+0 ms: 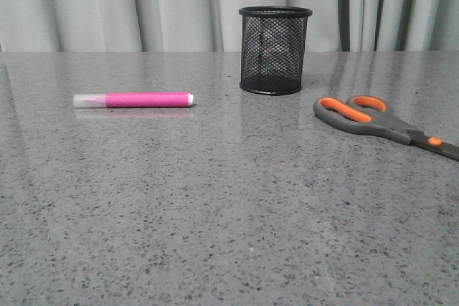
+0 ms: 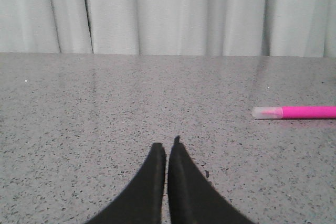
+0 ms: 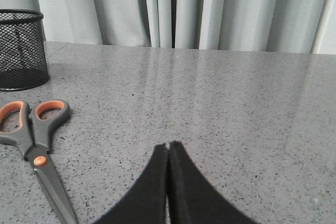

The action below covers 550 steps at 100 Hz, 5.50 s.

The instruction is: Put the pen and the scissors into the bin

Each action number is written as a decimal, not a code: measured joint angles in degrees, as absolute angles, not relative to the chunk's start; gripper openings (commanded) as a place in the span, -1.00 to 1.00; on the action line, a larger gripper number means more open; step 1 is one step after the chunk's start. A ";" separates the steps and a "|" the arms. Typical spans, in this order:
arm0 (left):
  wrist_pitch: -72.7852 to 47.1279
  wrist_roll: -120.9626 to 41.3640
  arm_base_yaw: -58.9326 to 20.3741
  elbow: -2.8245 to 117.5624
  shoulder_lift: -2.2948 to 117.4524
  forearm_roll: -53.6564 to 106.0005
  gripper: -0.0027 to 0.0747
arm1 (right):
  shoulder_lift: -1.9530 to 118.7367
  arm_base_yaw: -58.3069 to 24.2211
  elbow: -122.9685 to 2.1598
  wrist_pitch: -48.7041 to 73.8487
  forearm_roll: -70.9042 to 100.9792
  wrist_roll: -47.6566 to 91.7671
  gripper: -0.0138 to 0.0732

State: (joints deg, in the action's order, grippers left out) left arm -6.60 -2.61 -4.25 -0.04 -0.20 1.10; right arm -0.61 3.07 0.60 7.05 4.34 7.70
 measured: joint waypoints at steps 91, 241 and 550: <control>-6.60 -2.61 -4.25 -0.04 -0.20 1.14 -0.98 | -0.61 3.07 0.60 6.32 4.34 7.70 -0.86; -32.42 -13.01 -4.25 36.63 35.80 18.26 -0.98 | 43.98 3.08 -33.66 30.06 25.66 13.90 -0.81; -32.37 -85.38 -29.27 101.17 111.06 81.43 -0.98 | 48.59 2.49 -38.64 38.16 25.33 21.02 0.29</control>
